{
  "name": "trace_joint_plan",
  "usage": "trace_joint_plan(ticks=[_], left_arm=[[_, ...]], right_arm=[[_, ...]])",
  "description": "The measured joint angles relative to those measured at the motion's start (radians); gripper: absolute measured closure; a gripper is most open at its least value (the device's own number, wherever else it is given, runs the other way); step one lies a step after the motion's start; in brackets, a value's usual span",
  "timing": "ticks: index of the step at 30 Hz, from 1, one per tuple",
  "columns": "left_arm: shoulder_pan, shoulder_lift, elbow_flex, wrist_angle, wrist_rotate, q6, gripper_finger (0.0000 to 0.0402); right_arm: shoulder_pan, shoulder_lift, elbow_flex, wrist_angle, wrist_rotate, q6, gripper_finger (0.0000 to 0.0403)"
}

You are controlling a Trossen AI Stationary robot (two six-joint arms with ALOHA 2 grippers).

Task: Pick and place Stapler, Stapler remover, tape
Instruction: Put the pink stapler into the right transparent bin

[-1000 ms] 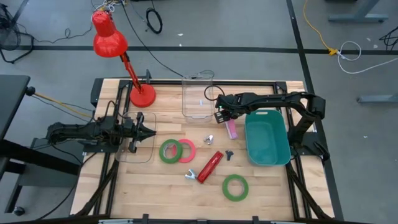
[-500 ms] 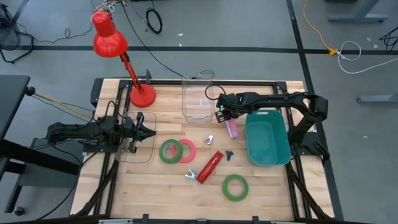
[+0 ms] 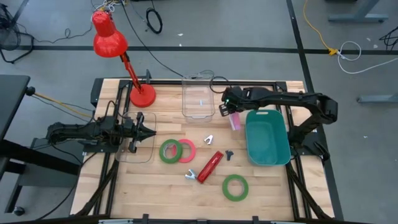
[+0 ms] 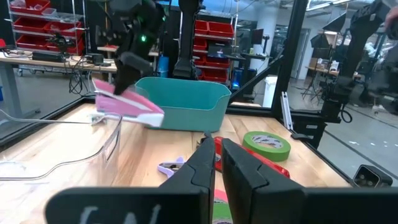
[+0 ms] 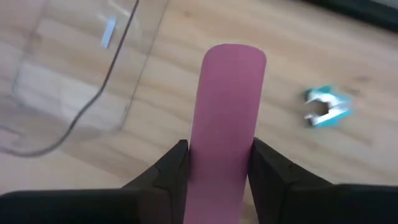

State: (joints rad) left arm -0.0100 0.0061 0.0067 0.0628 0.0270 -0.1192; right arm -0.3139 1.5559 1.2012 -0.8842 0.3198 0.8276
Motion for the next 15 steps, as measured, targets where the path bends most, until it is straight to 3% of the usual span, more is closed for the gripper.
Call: trace_joint_plan(ticks=[15], left_arm=[[0.000,0.000,0.000,0.000,0.000,0.000,0.0371]], right_arm=[[-0.030,-0.001,0.307,-0.084,0.064,-0.151,0.0274]])
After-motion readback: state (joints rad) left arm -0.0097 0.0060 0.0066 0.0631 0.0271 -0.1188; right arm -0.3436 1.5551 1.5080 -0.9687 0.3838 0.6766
